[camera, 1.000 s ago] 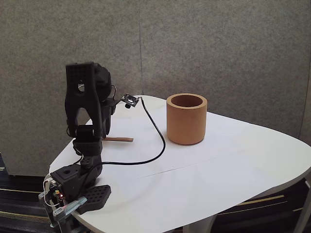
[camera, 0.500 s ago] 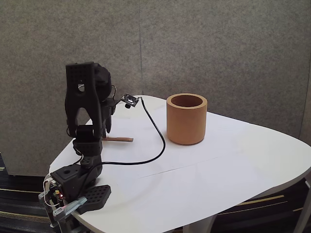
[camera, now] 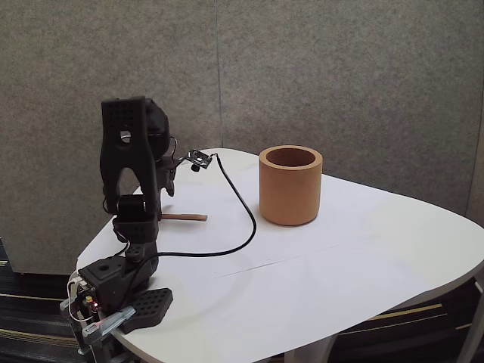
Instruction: Grab the pen and put it in the pen holder.
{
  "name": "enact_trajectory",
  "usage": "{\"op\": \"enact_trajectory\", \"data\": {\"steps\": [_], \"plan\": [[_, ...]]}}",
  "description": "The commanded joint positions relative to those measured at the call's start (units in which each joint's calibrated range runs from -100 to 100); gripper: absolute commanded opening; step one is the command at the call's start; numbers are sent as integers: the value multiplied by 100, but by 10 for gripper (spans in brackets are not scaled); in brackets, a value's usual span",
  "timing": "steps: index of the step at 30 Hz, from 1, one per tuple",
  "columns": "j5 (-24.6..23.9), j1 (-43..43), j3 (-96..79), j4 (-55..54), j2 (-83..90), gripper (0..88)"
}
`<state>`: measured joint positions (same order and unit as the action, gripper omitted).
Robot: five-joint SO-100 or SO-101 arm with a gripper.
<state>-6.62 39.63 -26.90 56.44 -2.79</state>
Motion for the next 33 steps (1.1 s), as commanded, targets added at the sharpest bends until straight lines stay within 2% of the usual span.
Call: {"op": "enact_trajectory", "data": {"steps": [1, 17, 25, 33], "plan": [[-4, -24, 27, -42, 31, 443], [-4, -24, 316, -34, -522, 438], [-4, -24, 289, 542, -522, 438], [-4, -24, 162, 551, -530, 438]]}}
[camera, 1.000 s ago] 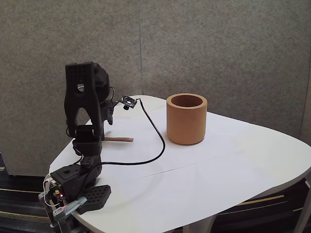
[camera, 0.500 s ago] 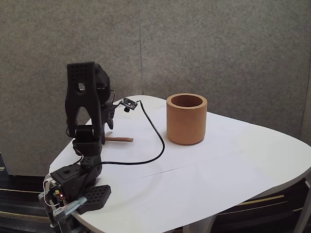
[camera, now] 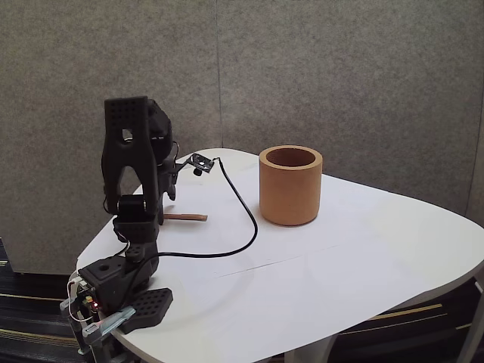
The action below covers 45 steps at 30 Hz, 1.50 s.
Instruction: Grab the pen and put it in the pen holder.
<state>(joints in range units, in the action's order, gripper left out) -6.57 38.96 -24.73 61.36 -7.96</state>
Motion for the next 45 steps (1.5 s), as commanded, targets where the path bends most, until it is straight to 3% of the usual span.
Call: {"op": "enact_trajectory", "data": {"steps": [1, 45], "plan": [[-9, 42, -54, 59, -13, 438], [-9, 42, 451, 568, -371, 437]]}}
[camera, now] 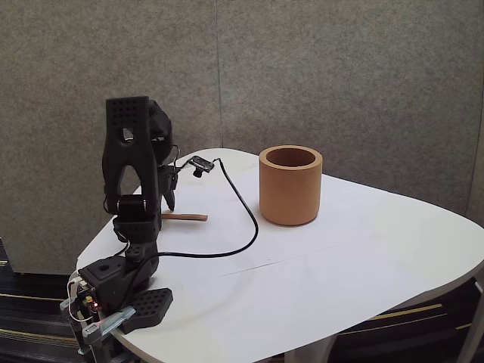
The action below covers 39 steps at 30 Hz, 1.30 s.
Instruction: Grab the pen and put it in the pen holder.
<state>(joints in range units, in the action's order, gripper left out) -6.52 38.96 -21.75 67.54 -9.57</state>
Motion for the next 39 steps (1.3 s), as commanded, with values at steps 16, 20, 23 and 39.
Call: {"op": "enact_trajectory", "data": {"steps": [16, 20, 23, 39], "plan": [[-24, 210, 397, 0, -625, 395], [-24, 203, 397, 0, -625, 163], [-24, 203, 388, -8, -625, 0], [-24, 174, 397, -34, -625, 7]]}}
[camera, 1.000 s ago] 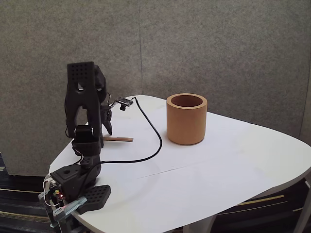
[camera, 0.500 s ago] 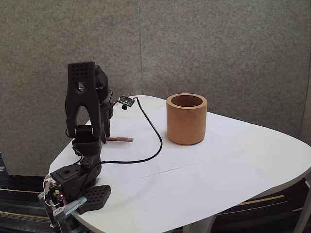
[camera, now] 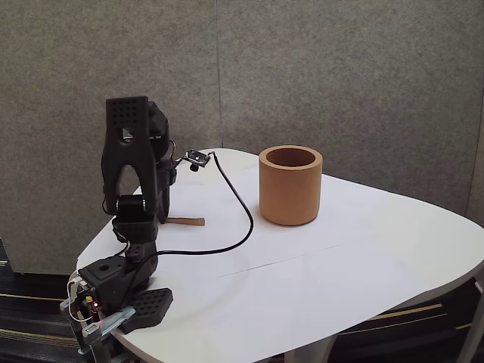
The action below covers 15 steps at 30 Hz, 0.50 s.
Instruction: Grab the pen and put it in the pen holder.
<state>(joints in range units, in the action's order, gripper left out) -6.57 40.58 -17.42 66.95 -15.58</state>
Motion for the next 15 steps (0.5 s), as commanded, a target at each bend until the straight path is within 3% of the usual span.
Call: {"op": "enact_trajectory", "data": {"steps": [1, 15], "plan": [[-20, 5, -27, 17, -8, 7], [33, -786, 1444, 644, 993, 6]]}}
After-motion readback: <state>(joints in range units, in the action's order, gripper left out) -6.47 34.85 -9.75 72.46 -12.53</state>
